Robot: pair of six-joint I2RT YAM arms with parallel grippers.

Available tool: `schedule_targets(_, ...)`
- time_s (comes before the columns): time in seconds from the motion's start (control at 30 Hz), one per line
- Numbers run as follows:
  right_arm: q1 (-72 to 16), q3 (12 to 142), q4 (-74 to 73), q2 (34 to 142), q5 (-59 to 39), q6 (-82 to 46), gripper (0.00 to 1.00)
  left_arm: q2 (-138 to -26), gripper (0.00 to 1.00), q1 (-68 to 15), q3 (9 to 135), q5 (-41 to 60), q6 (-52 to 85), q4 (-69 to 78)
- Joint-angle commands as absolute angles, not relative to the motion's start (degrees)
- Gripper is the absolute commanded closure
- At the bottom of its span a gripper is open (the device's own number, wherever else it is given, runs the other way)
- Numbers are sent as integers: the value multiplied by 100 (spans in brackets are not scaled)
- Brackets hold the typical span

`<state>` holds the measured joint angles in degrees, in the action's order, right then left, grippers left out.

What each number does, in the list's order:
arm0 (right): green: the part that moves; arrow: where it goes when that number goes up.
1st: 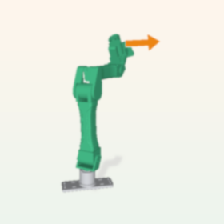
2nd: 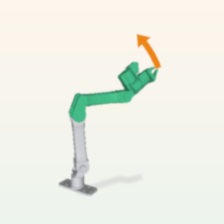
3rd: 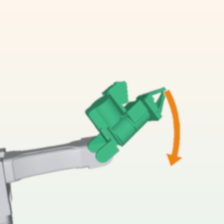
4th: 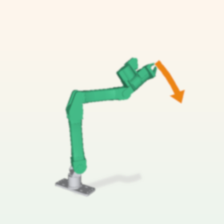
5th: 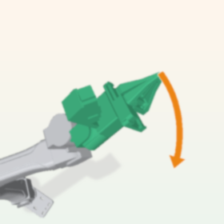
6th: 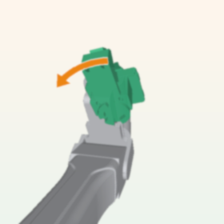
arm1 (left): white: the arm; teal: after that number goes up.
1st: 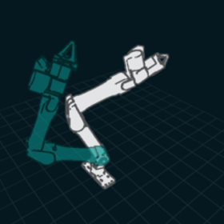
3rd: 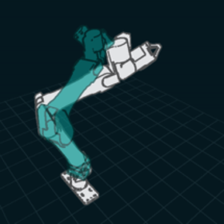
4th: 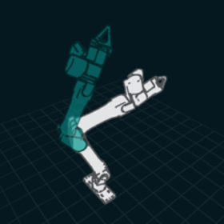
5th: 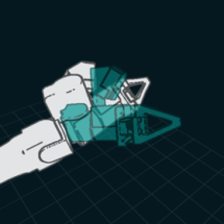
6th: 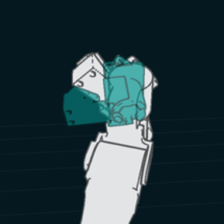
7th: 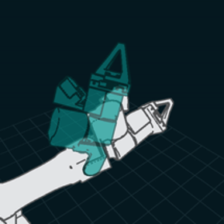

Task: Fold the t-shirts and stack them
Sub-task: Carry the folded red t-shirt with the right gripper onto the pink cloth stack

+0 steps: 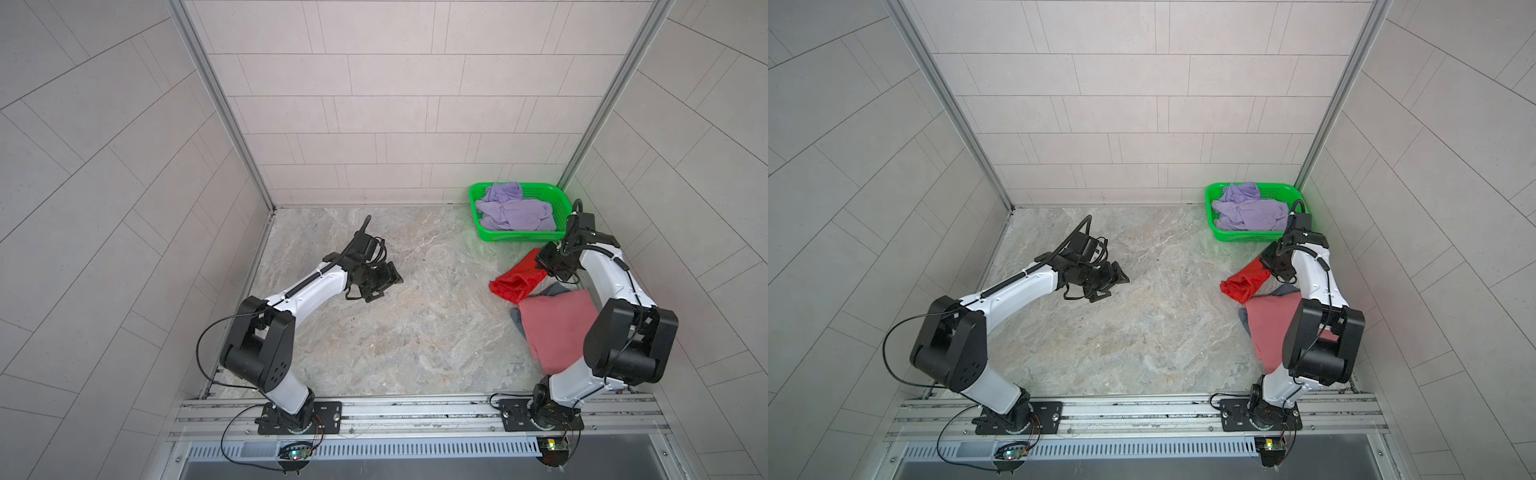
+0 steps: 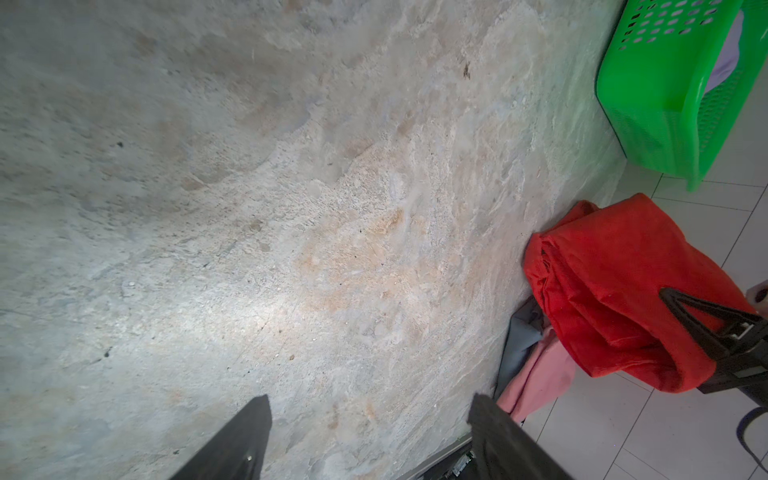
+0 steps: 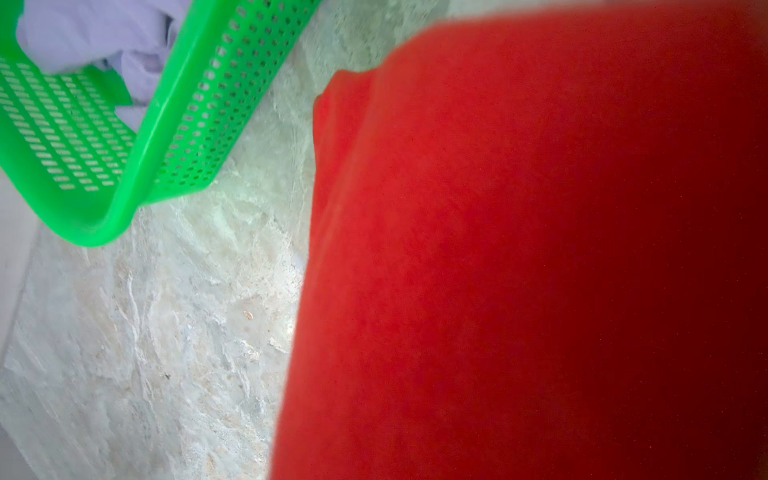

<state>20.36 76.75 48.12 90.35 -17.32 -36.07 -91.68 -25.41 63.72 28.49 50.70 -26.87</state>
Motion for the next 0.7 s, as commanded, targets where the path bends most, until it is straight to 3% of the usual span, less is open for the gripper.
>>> schedule_targets(0.0,2309,7995,5403,8953,-1902,-3308,100,-9184,18,-2514,6439,2894,4948,-2752)
schedule_targets(0.3,3206,8192,6483,8223,-2436,-2697,100,-9427,18,-2457,6521,3010,4922,-2599)
schedule_targets(0.57,3557,6271,5813,7226,-1373,-2456,100,-9810,18,-2452,6780,3180,4957,-2461)
schedule_targets(0.67,3753,5599,5344,7234,-1522,-2511,100,-9951,18,-2452,6900,3253,4949,-2469)
